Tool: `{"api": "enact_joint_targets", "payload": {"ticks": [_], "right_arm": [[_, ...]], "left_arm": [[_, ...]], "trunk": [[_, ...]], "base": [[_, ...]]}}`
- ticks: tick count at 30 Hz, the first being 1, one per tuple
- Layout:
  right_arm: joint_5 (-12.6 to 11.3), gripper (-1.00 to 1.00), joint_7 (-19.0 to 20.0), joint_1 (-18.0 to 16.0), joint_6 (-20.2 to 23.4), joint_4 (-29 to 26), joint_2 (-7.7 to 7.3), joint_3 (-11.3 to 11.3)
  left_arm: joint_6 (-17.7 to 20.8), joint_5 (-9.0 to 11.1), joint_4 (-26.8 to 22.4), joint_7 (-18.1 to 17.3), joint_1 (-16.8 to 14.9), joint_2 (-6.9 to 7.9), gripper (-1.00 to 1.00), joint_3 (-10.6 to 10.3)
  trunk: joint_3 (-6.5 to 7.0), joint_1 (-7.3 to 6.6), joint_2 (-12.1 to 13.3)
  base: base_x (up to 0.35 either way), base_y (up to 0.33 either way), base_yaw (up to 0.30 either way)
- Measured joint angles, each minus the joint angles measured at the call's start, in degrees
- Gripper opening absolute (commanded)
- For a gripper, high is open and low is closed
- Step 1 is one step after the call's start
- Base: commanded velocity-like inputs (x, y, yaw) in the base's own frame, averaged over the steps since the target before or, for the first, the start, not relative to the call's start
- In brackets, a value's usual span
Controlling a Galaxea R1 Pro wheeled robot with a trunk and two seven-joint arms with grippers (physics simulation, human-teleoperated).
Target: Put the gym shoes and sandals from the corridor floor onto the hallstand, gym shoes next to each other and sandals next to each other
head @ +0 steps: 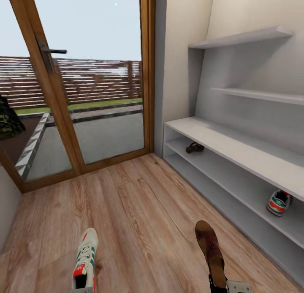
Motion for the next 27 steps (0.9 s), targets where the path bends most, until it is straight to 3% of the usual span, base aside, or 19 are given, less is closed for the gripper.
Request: {"api": "enact_joint_targets", "payload": {"ticks": [27], "right_arm": [[0.0,-1.0,0.0,0.0,0.0,0.0,0.0,0.0]], "left_arm": [[0.0,0.0,0.0,0.0,0.0,0.0,-1.0,0.0]], "trunk": [[0.0,0.01,0.0]], "base": [[0.003,0.0,-0.263]]}}
